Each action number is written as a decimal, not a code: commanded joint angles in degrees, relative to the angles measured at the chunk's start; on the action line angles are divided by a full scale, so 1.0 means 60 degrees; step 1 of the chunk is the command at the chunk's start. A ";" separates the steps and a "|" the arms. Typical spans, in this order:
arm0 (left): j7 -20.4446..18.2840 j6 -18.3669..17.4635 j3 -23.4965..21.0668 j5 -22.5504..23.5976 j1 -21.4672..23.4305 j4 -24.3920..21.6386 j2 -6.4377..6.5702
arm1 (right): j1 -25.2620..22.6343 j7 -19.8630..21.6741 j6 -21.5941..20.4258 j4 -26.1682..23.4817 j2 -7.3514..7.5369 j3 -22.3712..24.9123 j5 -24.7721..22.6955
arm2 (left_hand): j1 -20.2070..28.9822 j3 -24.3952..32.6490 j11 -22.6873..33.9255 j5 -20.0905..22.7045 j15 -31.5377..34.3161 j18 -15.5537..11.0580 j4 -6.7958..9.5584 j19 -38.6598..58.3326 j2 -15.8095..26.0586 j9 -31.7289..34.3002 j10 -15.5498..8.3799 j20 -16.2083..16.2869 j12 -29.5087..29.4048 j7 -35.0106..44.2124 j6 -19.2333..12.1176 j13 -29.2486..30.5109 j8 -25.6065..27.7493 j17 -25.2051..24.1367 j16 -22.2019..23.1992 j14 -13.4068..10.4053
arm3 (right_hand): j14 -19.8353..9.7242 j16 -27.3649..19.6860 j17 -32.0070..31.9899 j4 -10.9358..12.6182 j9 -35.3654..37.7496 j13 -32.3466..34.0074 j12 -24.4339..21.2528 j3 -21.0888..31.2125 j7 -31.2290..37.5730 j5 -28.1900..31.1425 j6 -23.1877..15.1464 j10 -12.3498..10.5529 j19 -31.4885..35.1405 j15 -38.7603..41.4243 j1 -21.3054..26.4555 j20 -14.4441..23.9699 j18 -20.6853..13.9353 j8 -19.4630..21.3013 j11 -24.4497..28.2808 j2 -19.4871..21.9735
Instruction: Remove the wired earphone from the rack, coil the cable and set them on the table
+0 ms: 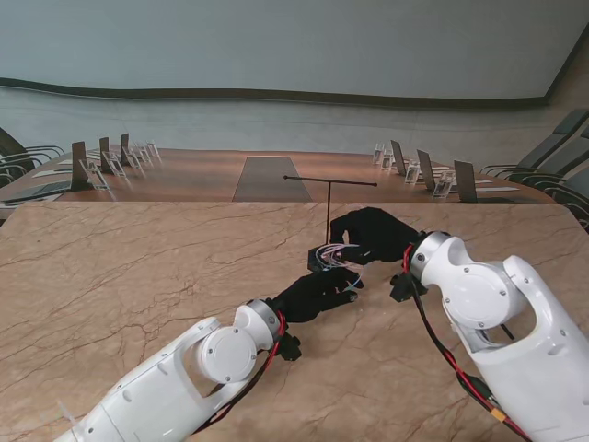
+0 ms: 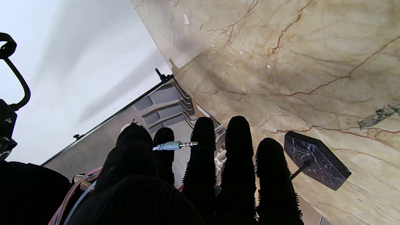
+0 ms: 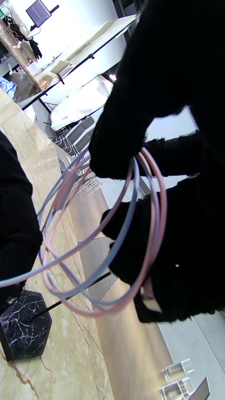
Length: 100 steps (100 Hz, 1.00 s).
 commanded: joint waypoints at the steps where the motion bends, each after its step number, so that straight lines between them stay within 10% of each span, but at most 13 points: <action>1: 0.0024 0.0022 0.0016 -0.0048 0.0047 -0.0011 -0.0089 | -0.0023 0.0045 0.0052 -0.0004 -0.0028 -0.0036 -0.0013 | 0.0592 -0.0107 0.0262 0.0284 0.0178 -0.0040 -0.0369 0.0037 0.0016 0.0318 -0.0310 -0.0085 0.0127 0.0551 -0.0384 0.0251 0.0173 0.0057 0.0017 0.0001 | 0.1358 0.0024 0.0410 -0.0026 0.0074 0.0293 0.0108 0.0454 0.1203 0.0360 -0.0820 0.1614 0.0752 0.0491 0.1063 -0.0197 -0.0643 0.0182 -0.0135 0.0374; 36: 0.0001 0.0136 0.0012 -0.0006 0.0055 -0.0070 -0.0074 | 0.0019 0.0118 0.0103 0.0025 -0.0015 -0.0067 -0.0006 | 0.1944 -0.0030 0.1025 0.0438 0.0681 0.0180 -0.0162 0.0554 0.0141 0.1528 -0.0569 -0.0083 0.0853 0.2321 -0.0999 0.1036 0.0753 0.0577 0.0040 0.0214 | 0.1356 0.0057 0.0258 -0.0036 0.0029 0.0184 0.0101 0.0418 0.1198 0.0336 -0.0804 0.1603 0.0666 0.0447 0.1073 -0.0163 -0.0625 0.0184 -0.0145 0.0392; 73: -0.0005 0.0082 0.0022 0.0134 0.0032 -0.0027 -0.0048 | 0.0000 0.0211 -0.0059 0.0047 0.0014 0.0007 -0.0039 | 0.2034 0.0390 0.1206 0.1201 0.0999 0.0336 -0.0055 0.0971 0.0188 0.2295 -0.0564 -0.0168 0.1349 0.3734 -0.2547 0.1645 0.3383 0.1069 0.0017 0.0279 | 0.1249 0.0087 -0.0084 -0.0040 -0.0136 -0.0071 0.0046 0.0320 0.1189 0.0178 -0.0954 0.1483 0.0493 0.0449 0.0986 -0.0068 -0.0710 0.0230 -0.0115 0.0520; 100: -0.0230 0.0115 0.0028 0.0044 0.0036 -0.0032 0.0009 | 0.0004 0.0060 -0.0424 0.0106 -0.0002 0.0142 -0.0124 | 0.2034 0.0698 0.0936 0.1685 0.0878 0.0458 -0.0006 0.0959 0.0190 0.2518 -0.0483 -0.0249 0.1243 0.3673 -0.2344 0.1768 0.3634 0.1112 -0.0090 0.0347 | 0.1087 -0.0022 -0.0843 -0.0006 -0.0427 -0.0575 -0.0298 0.0247 0.1186 0.0048 -0.1153 0.1254 0.0090 0.0257 0.0855 0.0123 -0.0974 0.0248 -0.0177 0.0583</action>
